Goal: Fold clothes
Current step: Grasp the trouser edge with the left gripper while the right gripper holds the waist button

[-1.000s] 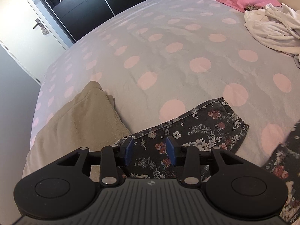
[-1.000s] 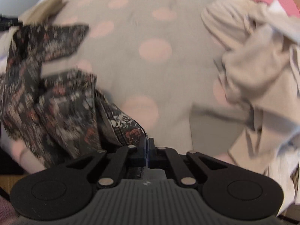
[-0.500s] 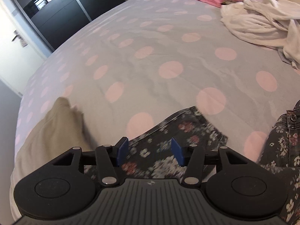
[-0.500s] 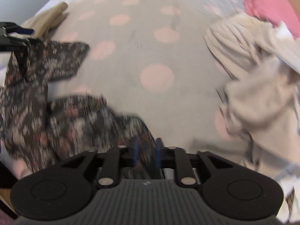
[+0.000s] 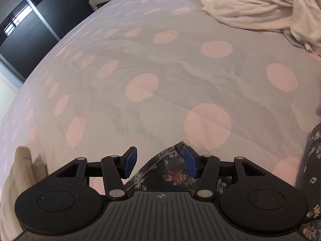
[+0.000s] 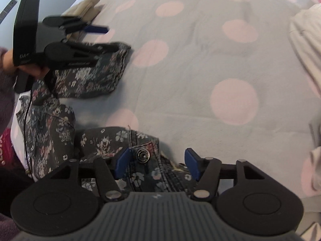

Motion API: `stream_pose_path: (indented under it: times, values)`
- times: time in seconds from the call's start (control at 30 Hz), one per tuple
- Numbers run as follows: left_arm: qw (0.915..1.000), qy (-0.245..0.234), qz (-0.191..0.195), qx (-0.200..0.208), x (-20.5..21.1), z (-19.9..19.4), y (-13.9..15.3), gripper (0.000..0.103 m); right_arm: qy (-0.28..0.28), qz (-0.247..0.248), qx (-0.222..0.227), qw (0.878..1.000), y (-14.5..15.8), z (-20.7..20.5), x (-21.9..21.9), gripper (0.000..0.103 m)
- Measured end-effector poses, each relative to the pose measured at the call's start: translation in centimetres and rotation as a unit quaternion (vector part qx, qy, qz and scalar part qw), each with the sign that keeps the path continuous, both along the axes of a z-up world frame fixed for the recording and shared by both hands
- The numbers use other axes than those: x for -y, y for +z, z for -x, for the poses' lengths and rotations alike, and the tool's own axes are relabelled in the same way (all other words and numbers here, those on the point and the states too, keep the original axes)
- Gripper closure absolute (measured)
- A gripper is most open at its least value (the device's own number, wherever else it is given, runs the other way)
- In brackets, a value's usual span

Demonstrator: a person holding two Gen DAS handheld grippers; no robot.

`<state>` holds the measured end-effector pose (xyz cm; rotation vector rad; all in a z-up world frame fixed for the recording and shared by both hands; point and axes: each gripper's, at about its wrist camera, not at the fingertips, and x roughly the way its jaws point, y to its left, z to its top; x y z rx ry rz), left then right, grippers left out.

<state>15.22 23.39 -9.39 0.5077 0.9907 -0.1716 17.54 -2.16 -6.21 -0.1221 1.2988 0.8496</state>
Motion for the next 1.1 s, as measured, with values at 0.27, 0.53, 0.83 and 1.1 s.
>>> stream_pose_path:
  times: [0.27,0.53,0.83,1.1]
  values:
    - [0.9984,0.014,0.026,-0.047,-1.9,-1.6,-2.8,0.036,0.012,0.007,-0.025,1.000,-1.6,0.1,-0.6,0.039]
    - [0.9929,0.066,0.081,-0.057,-2.1,-0.6,-2.4,0.083,0.010,-0.011,-0.075,0.997,-2.7,1.3,0.3,0.061]
    - [0.9855,0.144,0.083,0.033,-6.8,4.1,9.6,0.097,-0.006,-0.034,0.000,0.999,2.5,3.4,1.1,0.076]
    - [0.9411,0.273,0.053,0.193,-14.6,12.3,24.7,0.097,-0.091,-0.095,0.131,0.983,12.4,3.8,6.1,0.077]
